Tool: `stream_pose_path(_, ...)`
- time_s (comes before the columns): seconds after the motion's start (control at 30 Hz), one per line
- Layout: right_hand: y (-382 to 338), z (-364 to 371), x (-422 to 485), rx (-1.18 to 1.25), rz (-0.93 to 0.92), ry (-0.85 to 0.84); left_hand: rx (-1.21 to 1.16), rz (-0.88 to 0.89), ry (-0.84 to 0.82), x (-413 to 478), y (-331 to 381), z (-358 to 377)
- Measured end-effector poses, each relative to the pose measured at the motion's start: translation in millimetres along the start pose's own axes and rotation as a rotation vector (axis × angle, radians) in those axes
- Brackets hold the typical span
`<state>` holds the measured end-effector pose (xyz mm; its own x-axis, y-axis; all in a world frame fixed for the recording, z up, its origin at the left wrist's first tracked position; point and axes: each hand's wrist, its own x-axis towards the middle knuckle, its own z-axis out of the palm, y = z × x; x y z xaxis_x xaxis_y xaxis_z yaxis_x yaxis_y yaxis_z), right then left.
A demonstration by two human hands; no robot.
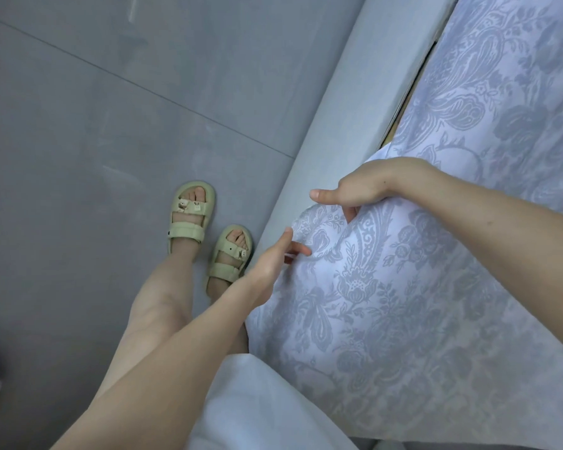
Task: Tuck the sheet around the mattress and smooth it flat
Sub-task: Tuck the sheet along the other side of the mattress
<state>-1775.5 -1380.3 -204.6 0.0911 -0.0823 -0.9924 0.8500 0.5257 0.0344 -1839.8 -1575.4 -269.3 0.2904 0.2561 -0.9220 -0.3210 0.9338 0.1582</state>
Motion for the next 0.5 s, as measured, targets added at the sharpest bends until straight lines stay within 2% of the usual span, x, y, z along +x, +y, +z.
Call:
stream_pose_path(0.3,3.4,4.8,-5.2,-0.1,-0.016,0.097,-0.25,0.16,-0.089,-17.0,12.4,37.3)
stream_pose_path(0.4,7.6,6.7,-12.9,-0.116,-0.035,0.11,-0.273,0.089,-0.088,-11.5,24.2,39.3)
stream_pose_path(0.5,12.2,8.8,-19.3,-0.129,-0.051,0.147,-0.267,0.025,-0.244,-9.7,31.1,47.9)
